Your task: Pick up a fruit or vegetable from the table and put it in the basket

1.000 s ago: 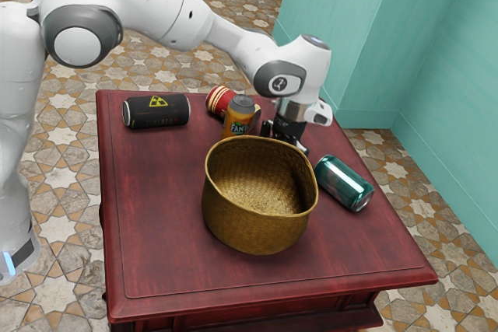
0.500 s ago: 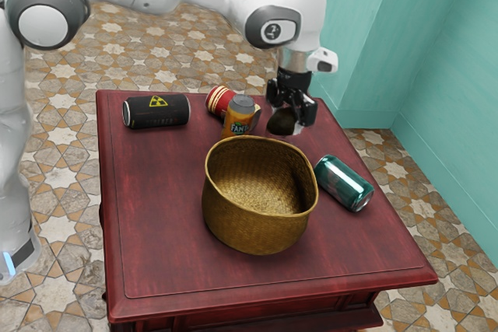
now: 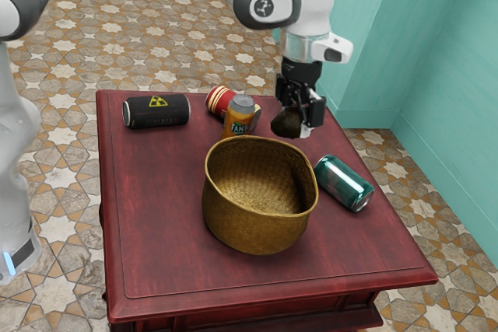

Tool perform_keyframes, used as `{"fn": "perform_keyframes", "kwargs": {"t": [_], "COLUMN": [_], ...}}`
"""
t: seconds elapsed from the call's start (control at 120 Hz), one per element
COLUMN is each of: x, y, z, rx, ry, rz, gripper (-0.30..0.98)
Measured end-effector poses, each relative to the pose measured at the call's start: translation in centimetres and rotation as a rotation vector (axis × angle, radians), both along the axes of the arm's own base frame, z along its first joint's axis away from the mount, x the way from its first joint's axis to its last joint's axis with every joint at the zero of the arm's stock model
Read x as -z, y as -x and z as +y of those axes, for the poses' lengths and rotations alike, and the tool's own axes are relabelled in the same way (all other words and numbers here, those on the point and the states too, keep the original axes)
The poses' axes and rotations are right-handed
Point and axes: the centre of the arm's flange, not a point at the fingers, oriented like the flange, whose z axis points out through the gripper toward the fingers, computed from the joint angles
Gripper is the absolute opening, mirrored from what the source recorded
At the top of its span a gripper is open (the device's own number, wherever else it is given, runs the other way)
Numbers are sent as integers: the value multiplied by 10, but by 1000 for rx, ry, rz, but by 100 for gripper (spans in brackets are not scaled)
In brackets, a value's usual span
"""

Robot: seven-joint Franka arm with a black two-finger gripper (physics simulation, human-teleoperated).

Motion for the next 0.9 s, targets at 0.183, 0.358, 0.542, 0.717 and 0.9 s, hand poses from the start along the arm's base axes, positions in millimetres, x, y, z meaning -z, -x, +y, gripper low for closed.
{"fn": "perform_keyframes", "kwargs": {"t": [0.183,0.358,0.542,0.717,0.9], "x": [12,21,35,42,51], "y": [-2,-2,-2,-2,-3], "z": [-6,-25,-49,-58,-63], "rx": [1,23,53,58,55], "ry": [-7,-12,-21,-26,-32], "rz": [32,52,75,88,103], "gripper": [38,38,38,38,38]}}
